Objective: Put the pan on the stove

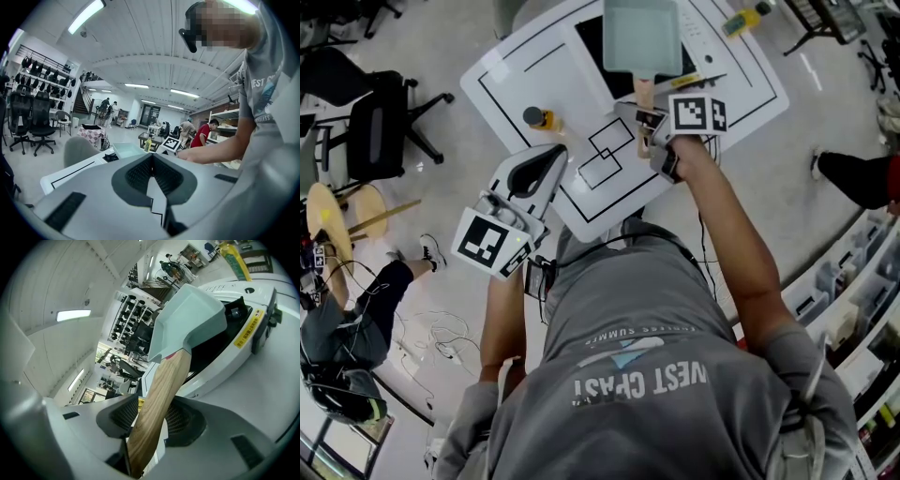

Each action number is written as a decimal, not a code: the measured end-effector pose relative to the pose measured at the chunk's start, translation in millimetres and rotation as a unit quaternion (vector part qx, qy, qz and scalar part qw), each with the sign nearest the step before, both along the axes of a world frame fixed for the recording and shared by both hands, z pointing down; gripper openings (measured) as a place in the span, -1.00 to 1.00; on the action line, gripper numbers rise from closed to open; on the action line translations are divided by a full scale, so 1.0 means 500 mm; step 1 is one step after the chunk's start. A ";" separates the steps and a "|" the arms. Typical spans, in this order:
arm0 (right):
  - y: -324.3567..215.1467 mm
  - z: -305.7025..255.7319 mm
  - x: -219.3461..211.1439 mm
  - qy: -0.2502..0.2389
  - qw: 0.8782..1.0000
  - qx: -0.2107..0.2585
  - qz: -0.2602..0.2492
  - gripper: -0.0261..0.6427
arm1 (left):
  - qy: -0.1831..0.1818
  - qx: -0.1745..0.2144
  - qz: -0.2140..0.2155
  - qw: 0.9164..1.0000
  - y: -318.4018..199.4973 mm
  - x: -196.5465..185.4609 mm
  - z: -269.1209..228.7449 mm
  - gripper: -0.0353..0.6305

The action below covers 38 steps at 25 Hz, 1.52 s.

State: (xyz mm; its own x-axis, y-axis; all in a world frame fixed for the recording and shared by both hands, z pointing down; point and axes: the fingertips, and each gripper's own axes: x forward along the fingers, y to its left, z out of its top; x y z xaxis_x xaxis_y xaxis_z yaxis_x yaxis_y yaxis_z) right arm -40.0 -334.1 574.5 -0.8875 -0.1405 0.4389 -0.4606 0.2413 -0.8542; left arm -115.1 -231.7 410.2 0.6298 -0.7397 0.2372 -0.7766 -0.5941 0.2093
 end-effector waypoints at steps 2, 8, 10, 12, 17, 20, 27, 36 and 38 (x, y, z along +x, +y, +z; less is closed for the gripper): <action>-0.001 -0.001 0.006 0.004 1.000 0.004 0.005 -0.35 | -0.001 0.001 -0.002 1.000 0.005 -0.002 -0.002 -0.90; 0.002 -0.021 0.025 0.006 1.000 0.015 0.018 -0.25 | -0.003 0.005 -0.009 1.000 0.026 -0.006 -0.013 -0.90; 0.005 -0.027 0.031 0.008 1.000 0.018 0.018 -0.22 | -0.004 0.007 -0.012 1.000 0.032 -0.008 -0.017 -0.90; 0.008 -0.031 0.036 0.010 1.000 0.024 0.016 -0.22 | -0.007 0.010 -0.017 1.000 0.037 -0.011 -0.021 -0.90; 0.011 -0.035 0.060 0.019 0.999 0.030 0.020 -0.20 | -0.013 0.016 -0.024 1.000 0.059 -0.008 -0.035 -0.90; 0.008 -0.043 0.079 0.031 0.998 0.043 0.028 -0.16 | -0.017 0.022 -0.028 0.999 0.074 -0.004 -0.048 -0.90; 0.013 -0.102 0.148 0.034 0.994 0.081 0.067 -0.25 | -0.030 0.035 -0.044 0.998 0.112 0.003 -0.078 -0.90; 0.059 -0.376 0.226 0.006 0.950 0.306 0.058 -0.90 | -0.043 0.061 -0.051 0.996 0.144 0.046 -0.127 -0.90; 0.085 -0.425 0.237 0.023 0.932 0.361 0.030 -0.90 | -0.045 0.066 -0.052 0.995 0.152 0.059 -0.136 -0.90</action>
State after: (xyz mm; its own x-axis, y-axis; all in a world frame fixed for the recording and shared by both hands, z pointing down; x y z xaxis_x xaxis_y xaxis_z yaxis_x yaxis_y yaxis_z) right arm 78.7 -291.6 361.8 -0.8513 -0.4628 0.2472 -0.5235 0.7184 -0.4581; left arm -85.7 -155.9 342.1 0.5291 -0.8280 0.1856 -0.8473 -0.5276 0.0615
